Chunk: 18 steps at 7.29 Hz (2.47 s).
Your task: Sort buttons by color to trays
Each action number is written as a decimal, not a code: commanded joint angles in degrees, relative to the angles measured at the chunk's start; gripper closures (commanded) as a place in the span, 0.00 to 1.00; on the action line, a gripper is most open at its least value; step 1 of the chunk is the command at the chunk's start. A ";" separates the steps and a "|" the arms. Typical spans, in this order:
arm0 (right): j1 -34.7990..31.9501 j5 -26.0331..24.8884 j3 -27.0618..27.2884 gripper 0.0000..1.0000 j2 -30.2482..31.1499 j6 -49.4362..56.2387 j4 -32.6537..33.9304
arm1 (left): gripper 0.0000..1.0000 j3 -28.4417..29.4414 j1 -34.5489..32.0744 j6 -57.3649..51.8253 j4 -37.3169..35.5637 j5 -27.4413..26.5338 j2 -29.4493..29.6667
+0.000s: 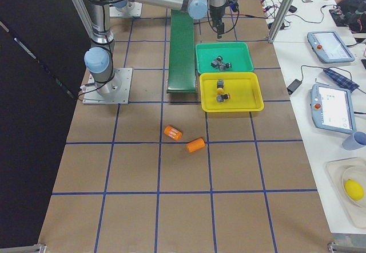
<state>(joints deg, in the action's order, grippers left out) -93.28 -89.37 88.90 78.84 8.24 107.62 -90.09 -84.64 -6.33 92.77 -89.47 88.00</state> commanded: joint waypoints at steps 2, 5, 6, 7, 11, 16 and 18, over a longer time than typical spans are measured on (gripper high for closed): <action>-0.41 0.25 -7.74 0.00 6.33 -1.63 -19.29 | 0.00 0.00 0.00 0.00 -0.05 0.00 -0.02; 0.02 -0.36 -4.54 0.00 9.58 -1.30 -15.00 | 0.00 0.00 0.00 0.00 0.04 0.00 -0.02; -0.41 0.59 -2.52 0.00 10.36 -1.38 -15.42 | 0.00 0.00 0.00 0.00 0.04 0.00 -0.02; -0.15 0.60 -0.24 0.00 10.11 -1.30 -14.38 | 0.00 0.00 0.00 0.00 0.04 0.00 -0.02; -0.85 -0.63 1.37 0.00 12.39 -5.13 -13.93 | 0.00 0.00 0.00 0.00 0.04 0.00 -0.02; -1.64 -1.07 0.23 0.00 12.39 -14.92 -15.33 | 0.00 0.00 0.00 0.00 0.04 0.00 -0.02; -1.64 -0.81 0.31 0.00 12.48 -14.83 -15.33 | 0.00 0.00 0.00 0.00 0.04 0.00 -0.02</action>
<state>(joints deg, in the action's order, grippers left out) -94.91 -90.30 89.23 91.27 -6.63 92.30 -90.09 -84.64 -6.33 92.81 -89.47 87.98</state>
